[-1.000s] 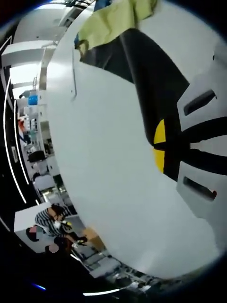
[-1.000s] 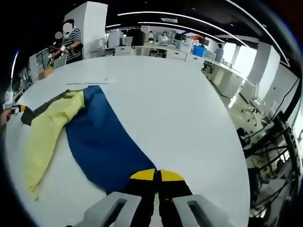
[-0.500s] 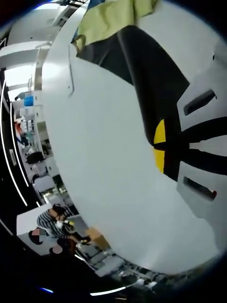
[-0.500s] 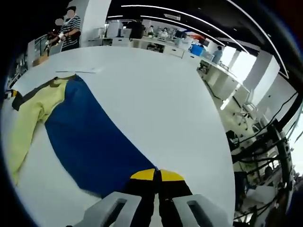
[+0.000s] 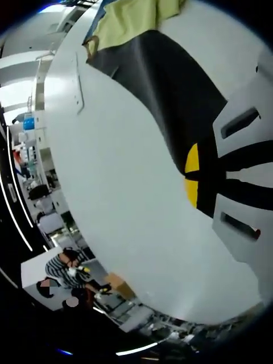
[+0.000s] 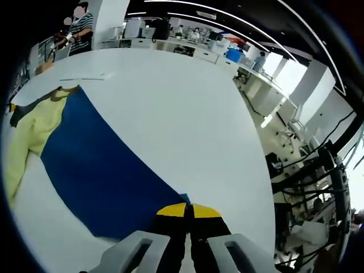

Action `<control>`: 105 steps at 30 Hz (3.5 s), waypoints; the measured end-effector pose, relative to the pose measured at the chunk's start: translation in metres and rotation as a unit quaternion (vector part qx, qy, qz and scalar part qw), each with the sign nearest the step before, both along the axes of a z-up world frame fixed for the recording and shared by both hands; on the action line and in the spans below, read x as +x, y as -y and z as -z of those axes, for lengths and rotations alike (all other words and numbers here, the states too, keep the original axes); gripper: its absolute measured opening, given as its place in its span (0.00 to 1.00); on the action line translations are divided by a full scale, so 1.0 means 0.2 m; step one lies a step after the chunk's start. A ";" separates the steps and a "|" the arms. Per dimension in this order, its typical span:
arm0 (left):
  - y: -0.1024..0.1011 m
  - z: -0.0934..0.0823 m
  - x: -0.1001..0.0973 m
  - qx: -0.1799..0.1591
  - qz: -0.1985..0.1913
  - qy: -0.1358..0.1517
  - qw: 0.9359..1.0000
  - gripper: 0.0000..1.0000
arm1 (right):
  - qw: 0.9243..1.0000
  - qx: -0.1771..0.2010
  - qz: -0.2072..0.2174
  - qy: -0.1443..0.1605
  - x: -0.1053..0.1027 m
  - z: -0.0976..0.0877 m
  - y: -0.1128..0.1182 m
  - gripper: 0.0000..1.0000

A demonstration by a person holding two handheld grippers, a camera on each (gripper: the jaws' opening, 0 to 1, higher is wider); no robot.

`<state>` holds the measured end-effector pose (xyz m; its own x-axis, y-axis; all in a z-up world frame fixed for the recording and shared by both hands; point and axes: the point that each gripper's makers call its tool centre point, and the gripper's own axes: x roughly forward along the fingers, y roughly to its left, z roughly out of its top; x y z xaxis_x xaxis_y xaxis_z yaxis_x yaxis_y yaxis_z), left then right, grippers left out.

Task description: Fold the garment on the visible template until the final outline fits inside the template.

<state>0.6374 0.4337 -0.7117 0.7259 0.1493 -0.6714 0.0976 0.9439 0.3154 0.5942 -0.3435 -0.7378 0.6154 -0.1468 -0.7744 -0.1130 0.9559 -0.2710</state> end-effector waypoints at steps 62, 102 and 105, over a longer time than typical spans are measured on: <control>1.23 -0.14 -0.72 -0.226 0.255 0.035 0.939 0.55 | 0.919 0.236 -0.298 0.104 -0.53 -0.43 -1.13 0.99; 2.05 0.06 -1.06 -0.165 0.415 -0.014 0.894 0.32 | 0.905 0.239 -0.339 0.094 -0.73 -0.34 -1.31 0.99; 2.07 0.09 -1.06 -0.152 0.421 -0.018 0.894 0.33 | 0.905 0.240 -0.338 0.092 -0.74 -0.33 -1.31 0.99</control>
